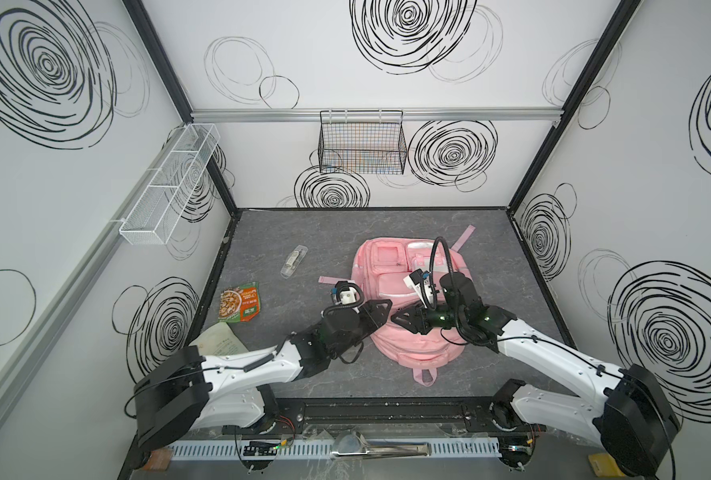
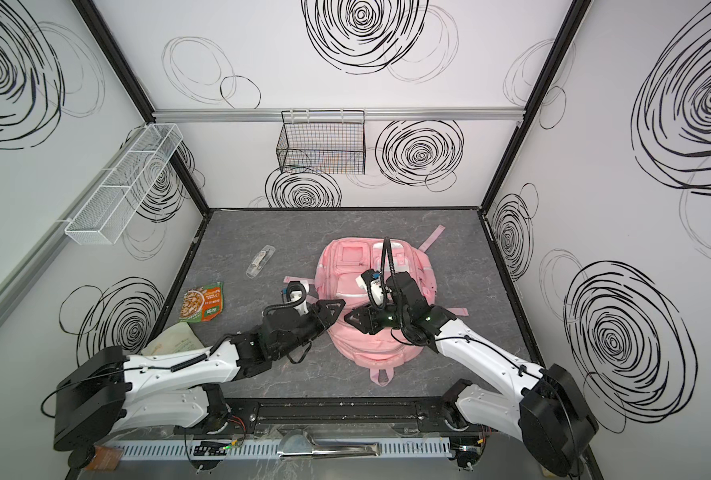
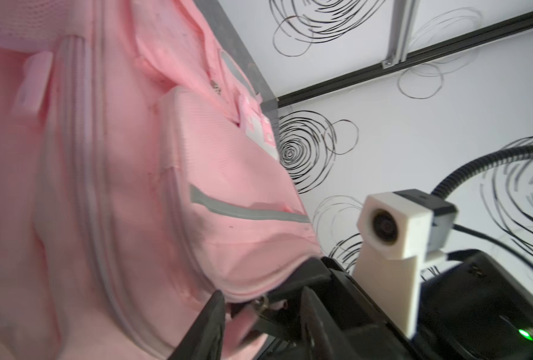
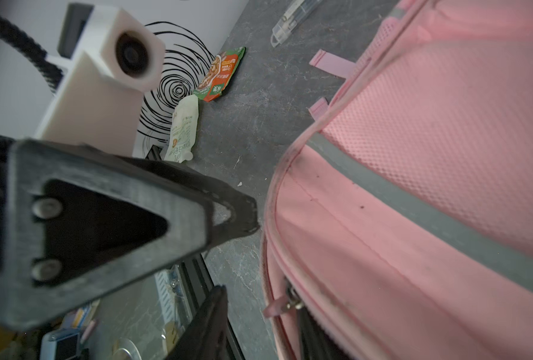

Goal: Pack the student bag
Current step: 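Release the zipper with the right gripper while the left grasps the front pocket pull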

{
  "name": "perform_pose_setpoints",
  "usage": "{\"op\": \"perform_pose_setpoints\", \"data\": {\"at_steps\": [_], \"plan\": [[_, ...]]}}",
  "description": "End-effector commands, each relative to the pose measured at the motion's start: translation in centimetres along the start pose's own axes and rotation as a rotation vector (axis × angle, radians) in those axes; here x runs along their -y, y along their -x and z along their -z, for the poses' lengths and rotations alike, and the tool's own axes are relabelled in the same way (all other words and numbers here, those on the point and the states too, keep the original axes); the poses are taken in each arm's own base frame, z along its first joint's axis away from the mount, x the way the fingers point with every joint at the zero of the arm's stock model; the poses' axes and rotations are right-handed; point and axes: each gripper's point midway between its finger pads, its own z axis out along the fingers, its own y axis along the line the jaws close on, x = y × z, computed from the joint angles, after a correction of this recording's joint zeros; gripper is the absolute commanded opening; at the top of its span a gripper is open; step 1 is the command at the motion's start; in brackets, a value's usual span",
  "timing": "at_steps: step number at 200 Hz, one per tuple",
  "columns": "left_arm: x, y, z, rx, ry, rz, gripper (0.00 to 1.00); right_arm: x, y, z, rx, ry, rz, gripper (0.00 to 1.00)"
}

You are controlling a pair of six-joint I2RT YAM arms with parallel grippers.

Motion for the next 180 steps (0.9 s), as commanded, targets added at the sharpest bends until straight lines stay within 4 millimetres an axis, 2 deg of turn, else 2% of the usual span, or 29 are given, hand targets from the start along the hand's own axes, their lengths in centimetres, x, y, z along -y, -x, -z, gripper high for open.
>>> {"op": "perform_pose_setpoints", "data": {"at_steps": [1, 15, 36, 49, 74, 89, 112, 143, 180], "plan": [[-0.2, 0.7, 1.5, 0.029, 0.01, -0.18, 0.45, 0.2, 1.1, 1.9, 0.092, -0.045, -0.015, 0.5], [0.2, 0.7, 2.0, 0.023, -0.002, -0.263, 0.45, 0.6, 1.2, 3.1, 0.152, -0.069, -0.059, 0.51], [1.3, -0.8, 1.9, -0.048, -0.03, -0.408, 0.46, 1.2, 1.7, 5.4, 0.261, -0.103, -0.101, 0.55], [1.0, -1.9, 1.5, -0.099, -0.005, -0.474, 0.46, 1.8, 2.3, 6.8, 0.319, -0.139, -0.117, 0.55], [-1.0, -3.6, 0.9, -0.166, 0.06, -0.527, 0.45, 2.8, 3.2, 8.5, 0.376, -0.186, -0.124, 0.56], [-1.7, -4.3, 1.0, -0.185, 0.064, -0.545, 0.45, 3.4, 3.2, 8.7, 0.367, -0.209, -0.13, 0.55], [-1.3, -5.2, 1.1, -0.19, 0.029, -0.586, 0.46, 3.9, 2.8, 8.2, 0.331, -0.22, -0.129, 0.54], [-2.1, -4.8, 0.6, -0.161, 0.074, -0.669, 0.48, 3.5, 2.8, 7.8, 0.327, -0.184, -0.124, 0.53], [-3.0, -4.4, -0.5, -0.169, 0.138, -0.775, 0.47, 2.7, 3.5, 8.3, 0.347, -0.173, -0.084, 0.51]]}}
